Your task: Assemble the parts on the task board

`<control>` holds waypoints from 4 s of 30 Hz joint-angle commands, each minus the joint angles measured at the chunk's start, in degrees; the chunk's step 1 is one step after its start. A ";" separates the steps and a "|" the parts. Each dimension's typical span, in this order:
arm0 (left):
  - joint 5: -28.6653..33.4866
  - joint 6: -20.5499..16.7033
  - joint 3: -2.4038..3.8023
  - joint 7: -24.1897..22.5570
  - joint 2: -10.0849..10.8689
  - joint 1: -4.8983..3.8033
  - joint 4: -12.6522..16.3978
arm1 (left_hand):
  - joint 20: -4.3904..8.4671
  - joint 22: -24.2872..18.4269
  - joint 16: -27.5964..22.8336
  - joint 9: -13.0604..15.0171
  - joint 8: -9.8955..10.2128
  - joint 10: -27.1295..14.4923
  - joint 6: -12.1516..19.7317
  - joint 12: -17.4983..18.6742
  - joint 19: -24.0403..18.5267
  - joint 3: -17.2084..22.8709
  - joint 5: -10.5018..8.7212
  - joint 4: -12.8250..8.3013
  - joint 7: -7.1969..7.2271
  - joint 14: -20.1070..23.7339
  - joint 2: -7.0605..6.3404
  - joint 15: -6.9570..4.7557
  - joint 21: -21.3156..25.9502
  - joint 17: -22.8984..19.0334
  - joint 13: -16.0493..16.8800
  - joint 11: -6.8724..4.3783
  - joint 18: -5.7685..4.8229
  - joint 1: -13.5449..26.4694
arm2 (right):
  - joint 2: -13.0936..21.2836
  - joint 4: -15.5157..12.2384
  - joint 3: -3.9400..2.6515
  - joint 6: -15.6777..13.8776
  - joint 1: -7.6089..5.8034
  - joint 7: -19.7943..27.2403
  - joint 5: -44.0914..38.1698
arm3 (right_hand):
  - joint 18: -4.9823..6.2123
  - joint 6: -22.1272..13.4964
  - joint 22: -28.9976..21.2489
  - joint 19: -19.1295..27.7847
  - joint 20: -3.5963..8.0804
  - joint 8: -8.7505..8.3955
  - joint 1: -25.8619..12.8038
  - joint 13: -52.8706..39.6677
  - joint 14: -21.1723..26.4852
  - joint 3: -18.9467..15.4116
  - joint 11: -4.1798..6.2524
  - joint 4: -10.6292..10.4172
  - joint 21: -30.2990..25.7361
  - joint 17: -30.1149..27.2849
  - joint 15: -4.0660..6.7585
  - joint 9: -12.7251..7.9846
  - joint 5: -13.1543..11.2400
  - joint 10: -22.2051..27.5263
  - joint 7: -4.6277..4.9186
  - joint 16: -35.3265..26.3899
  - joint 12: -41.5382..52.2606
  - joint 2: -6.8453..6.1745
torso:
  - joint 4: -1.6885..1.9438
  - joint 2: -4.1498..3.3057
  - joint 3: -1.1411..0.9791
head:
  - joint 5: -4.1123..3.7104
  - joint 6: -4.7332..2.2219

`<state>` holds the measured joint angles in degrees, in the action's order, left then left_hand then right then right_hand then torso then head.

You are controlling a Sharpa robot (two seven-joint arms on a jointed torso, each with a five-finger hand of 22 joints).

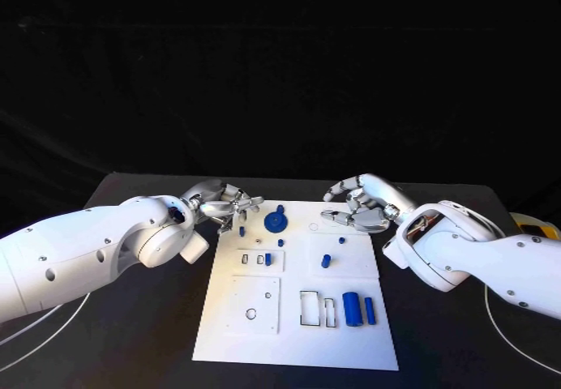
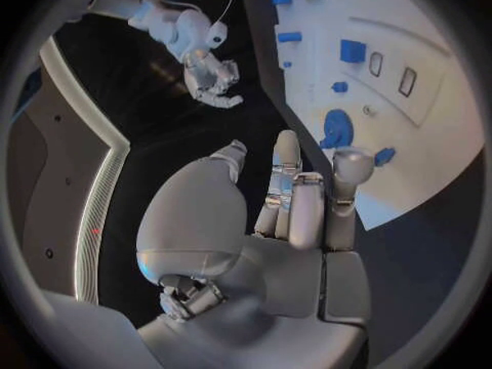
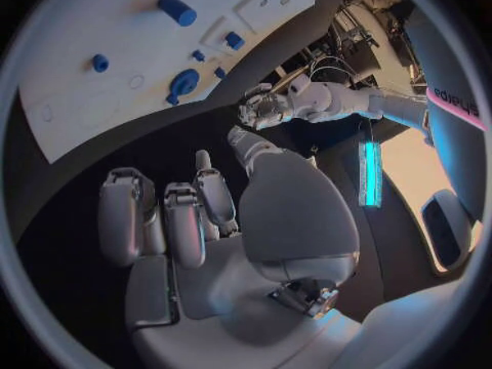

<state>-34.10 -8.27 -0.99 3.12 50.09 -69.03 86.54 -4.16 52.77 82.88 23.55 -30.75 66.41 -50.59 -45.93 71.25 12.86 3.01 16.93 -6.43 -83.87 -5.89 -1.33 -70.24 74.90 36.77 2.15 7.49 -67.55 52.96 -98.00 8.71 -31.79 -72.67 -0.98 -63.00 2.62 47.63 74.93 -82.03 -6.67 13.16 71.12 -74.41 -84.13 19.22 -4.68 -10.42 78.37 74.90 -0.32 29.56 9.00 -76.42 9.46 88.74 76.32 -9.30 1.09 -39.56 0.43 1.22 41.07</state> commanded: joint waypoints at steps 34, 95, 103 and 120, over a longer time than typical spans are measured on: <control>-27.43 22.78 -2.96 25.99 -12.94 -5.04 -5.68 | 0.39 8.07 1.48 6.75 -7.14 1.89 1.93 -12.44 1.79 -3.28 -0.09 -0.05 1.20 -3.10 1.65 -1.07 -5.72 5.56 12.27 -1.08 -1.71 3.87 | 1.15 3.37 -0.01 2.56 -0.54 -1.50 6.84 | 0.67 0.66 5.82 0.18 0.08 0.60 0.79 0.41 -4.81 0.29 0.01 -0.33 -0.33 10.55 -0.21 0.14 3.50 0.72 -0.03 -0.27 -0.47 -0.19 | 0.52 0.79 -0.43 | 1.05 1.79; -19.10 26.60 -4.15 26.20 -15.32 -4.98 -7.80 | 0.94 11.91 1.46 13.57 -9.40 2.00 3.84 -12.66 2.37 28.41 0.02 -3.06 1.77 -3.28 -1.63 -1.86 -8.35 6.02 12.55 -1.81 -2.19 -11.17 | 0.22 4.25 0.02 2.55 -0.18 -2.04 7.05 | 0.76 0.61 5.57 0.40 0.08 0.61 0.55 0.81 -4.71 0.27 0.00 -0.69 -0.71 10.15 -0.21 0.13 3.79 1.09 -0.03 -0.42 -0.85 -0.03 | 0.53 0.73 -0.43 | 1.38 2.98; -16.13 23.03 -4.08 26.19 -14.53 -4.96 -7.58 | 0.94 12.47 1.57 17.19 -11.51 3.03 4.51 -13.60 2.48 36.64 -0.05 -6.21 1.76 -3.41 -3.76 -1.74 -8.76 6.29 13.40 -1.82 -2.24 -7.00 | 0.25 4.36 0.02 2.62 -0.16 -2.08 7.09 | 0.77 0.62 5.55 0.41 0.08 0.61 0.54 0.89 -4.71 0.27 0.00 -0.72 -0.73 10.12 -0.21 0.13 3.82 1.16 -0.03 -0.43 -0.92 0.00 | 0.55 0.79 -0.48 | 1.29 3.19; -18.67 19.28 -3.52 26.38 -9.33 -4.78 -3.00 | 1.25 14.08 1.94 19.72 -13.79 4.89 3.74 -15.86 3.53 39.60 0.17 -8.48 2.60 -3.72 -5.44 -2.32 -9.59 6.92 15.20 -2.54 -2.53 -3.77 | 0.68 4.32 0.02 2.64 -0.17 -2.04 7.34 | 0.79 0.64 5.49 0.46 0.09 0.66 0.19 0.89 -4.67 0.23 0.00 -1.16 -0.86 10.00 -0.20 0.14 4.03 1.14 -0.03 -0.49 -0.92 0.21 | 0.78 0.64 -0.62 | 1.42 3.43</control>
<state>-51.13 13.00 -4.55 29.52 40.62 -73.87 82.99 -3.00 66.73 84.43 33.22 -44.31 71.00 -46.66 -61.47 74.42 43.78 2.91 16.89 -4.46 -84.02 -11.50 -3.21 -79.54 74.91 51.92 -0.33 5.72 -71.73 53.62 -93.59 8.74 -29.74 -72.87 -3.05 -55.60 2.62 48.11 74.91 -82.04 -6.67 13.44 71.78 -73.57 -84.13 19.46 -4.68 -11.18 77.87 74.91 -0.32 29.61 12.77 -75.60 9.41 88.43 75.74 -9.36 1.86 -38.82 -0.17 2.54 44.43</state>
